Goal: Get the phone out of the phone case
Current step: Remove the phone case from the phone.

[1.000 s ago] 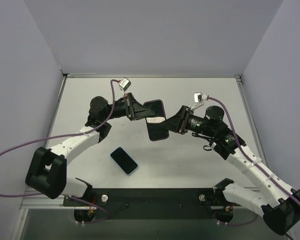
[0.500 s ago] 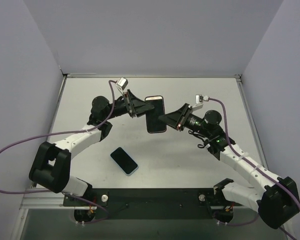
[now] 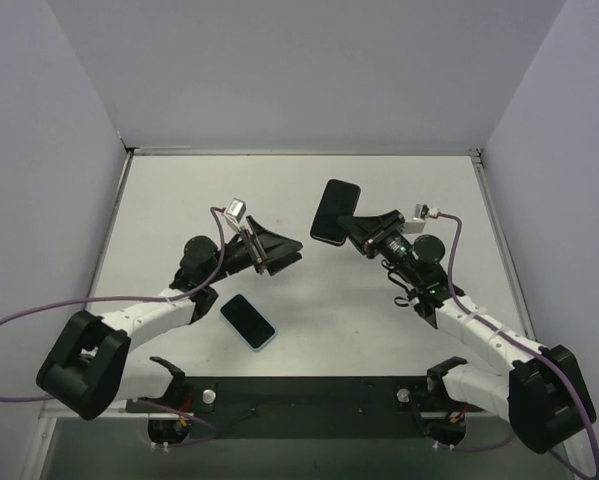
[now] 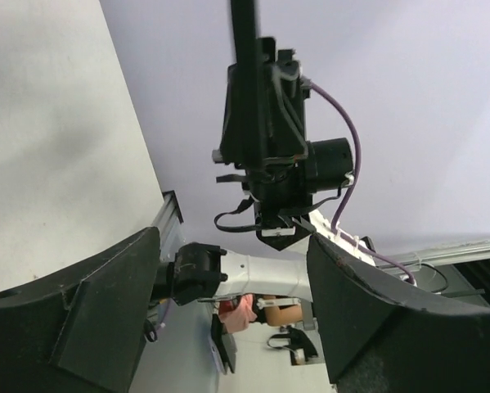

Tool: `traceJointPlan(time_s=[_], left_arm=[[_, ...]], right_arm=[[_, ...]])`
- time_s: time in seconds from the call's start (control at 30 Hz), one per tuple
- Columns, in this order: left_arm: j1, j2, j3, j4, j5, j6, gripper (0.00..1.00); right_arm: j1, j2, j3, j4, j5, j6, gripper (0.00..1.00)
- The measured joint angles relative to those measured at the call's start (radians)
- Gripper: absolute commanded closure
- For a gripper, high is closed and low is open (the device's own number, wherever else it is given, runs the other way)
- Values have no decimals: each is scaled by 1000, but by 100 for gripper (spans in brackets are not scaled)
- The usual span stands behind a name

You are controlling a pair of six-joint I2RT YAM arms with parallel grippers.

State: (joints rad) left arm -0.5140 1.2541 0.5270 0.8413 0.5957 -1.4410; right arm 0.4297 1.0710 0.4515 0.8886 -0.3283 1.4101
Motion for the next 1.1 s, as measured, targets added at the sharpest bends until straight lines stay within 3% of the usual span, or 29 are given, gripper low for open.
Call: traceJointPlan(time_s=[0.13, 0.23, 0.33, 0.47, 0.63, 1.1], left_arm=[[-47, 133, -52, 193, -17, -100, 31], [-55, 273, -65, 317, -54, -196, 31], [-62, 356, -80, 341, -104, -253, 31], [-77, 352, -88, 384, -136, -265, 30], [-81, 304, -80, 407, -155, -244, 22], [-83, 227, -31, 449, -154, -203, 23]], right_arm=[[3, 31, 0, 62, 2, 24, 100], [4, 48, 0, 85, 0, 41, 100], [4, 49, -1, 103, -1, 55, 100], [4, 45, -1, 103, -2, 55, 100], [19, 34, -1, 95, -3, 50, 100], [39, 32, -1, 95, -13, 46, 100]])
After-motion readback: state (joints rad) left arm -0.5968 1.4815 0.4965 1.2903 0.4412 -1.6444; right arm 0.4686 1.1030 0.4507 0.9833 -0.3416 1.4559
